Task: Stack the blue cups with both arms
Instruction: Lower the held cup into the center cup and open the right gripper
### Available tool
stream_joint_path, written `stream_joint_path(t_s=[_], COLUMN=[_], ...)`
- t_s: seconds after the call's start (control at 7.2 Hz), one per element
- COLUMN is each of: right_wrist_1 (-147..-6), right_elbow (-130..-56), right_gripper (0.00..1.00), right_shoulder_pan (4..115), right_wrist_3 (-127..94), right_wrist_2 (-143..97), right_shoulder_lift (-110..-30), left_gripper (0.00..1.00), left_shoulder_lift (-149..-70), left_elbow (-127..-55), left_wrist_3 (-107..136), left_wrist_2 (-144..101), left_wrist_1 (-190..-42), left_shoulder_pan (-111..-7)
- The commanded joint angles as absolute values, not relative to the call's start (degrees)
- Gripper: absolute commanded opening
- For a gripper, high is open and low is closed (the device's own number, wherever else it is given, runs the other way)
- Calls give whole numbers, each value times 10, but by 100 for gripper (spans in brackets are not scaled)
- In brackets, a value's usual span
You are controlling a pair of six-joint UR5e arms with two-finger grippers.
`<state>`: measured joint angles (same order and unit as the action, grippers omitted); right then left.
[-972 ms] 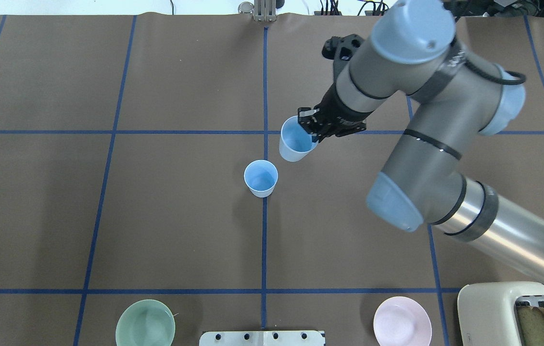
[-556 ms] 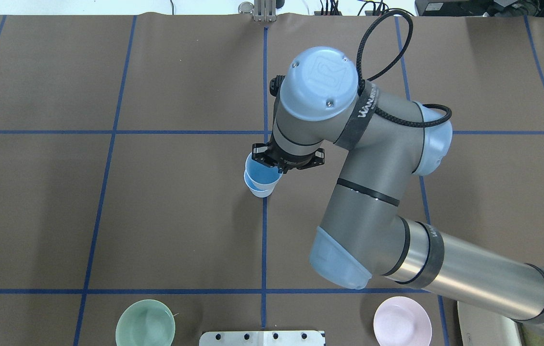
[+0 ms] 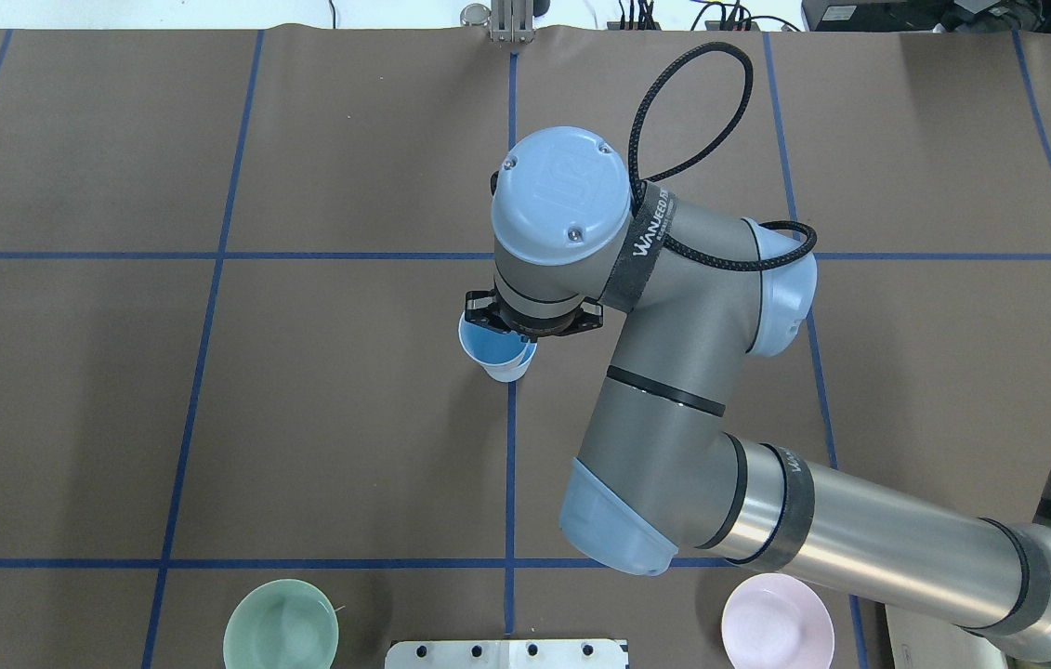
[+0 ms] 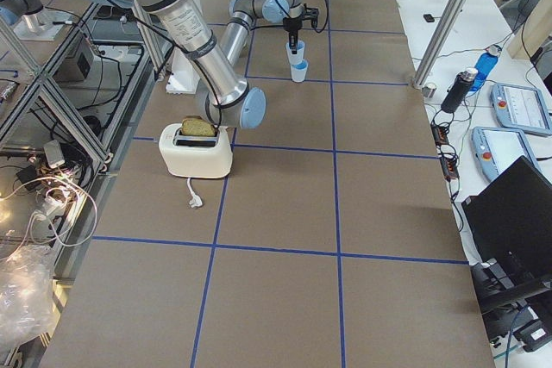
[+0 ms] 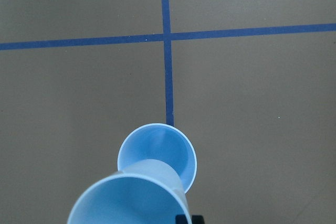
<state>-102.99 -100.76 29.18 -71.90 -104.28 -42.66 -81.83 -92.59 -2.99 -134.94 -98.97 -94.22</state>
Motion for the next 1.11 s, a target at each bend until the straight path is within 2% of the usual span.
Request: stream_joint_path(t_s=[0.0, 0.42, 0.56, 0.69, 0.83, 0.97], right_wrist_1=[-1029, -978, -967, -968, -967, -968], right_elbow=[-994, -949, -941, -940, -941, -945], right_gripper=[0, 0, 16, 48, 58, 78], right_shoulder_pan=[293, 292, 292, 290, 289, 290], right_wrist_3=[-716, -715, -715, -715, -715, -715], right_wrist_2=[-1034, -1035, -1035, -1035, -1035, -1037], right_shoulder_lift=[-425, -429, -430, -432, -439, -438], left_gripper=[100, 100, 100, 100, 100, 100], left_shoulder_lift=[-818, -818, -818, -818, -818, -818], left_elbow=[-925, -925, -925, -925, -925, -925], left_wrist_3=[-30, -31, -30, -30, -30, -30], left_wrist_2=[-1350, -1349, -1350, -1350, -1349, -1350], left_wrist_1=[-990, -990, -990, -990, -990, -990], left_shoulder_pan=[-942, -941, -941, -941, -940, -940])
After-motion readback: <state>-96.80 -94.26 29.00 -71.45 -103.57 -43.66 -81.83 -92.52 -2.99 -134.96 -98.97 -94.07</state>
